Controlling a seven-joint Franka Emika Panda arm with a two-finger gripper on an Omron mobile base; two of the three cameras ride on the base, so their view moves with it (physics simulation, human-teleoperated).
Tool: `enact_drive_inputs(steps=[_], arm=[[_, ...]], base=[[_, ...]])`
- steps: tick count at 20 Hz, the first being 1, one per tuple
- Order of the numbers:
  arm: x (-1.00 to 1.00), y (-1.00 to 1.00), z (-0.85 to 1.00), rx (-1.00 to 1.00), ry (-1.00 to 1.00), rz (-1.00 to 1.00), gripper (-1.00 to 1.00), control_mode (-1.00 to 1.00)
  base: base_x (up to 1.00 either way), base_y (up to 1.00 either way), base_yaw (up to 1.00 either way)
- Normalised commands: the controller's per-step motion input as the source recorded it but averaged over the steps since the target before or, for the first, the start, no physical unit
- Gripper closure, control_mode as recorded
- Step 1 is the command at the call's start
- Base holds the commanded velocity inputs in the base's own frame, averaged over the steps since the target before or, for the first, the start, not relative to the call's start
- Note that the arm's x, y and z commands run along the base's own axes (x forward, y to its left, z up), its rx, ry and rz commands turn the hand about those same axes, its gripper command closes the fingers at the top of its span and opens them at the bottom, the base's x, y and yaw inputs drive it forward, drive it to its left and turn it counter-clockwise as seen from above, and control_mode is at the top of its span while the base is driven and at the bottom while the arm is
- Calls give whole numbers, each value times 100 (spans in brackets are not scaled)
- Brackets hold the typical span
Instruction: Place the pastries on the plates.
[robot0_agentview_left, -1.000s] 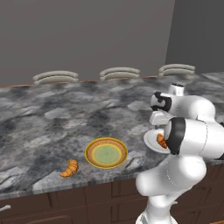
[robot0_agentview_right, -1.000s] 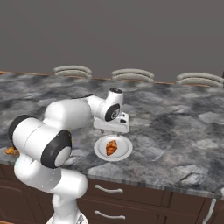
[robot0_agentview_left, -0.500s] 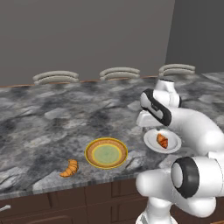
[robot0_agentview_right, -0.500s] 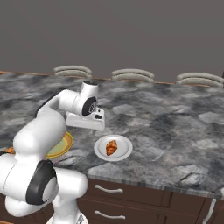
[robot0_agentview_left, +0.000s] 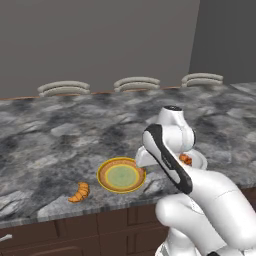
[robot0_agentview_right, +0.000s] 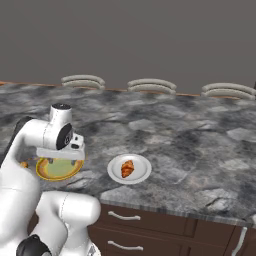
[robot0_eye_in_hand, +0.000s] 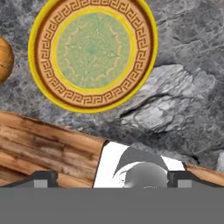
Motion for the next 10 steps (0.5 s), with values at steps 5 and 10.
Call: enact_drive_inputs(steps=[5, 10], arm=[[-27, 100, 22, 4, -7, -3, -100, -100], [-11, 100, 30, 5, -8, -10, -100, -100]], base=[[0, 0, 0], [0, 0, 0]])
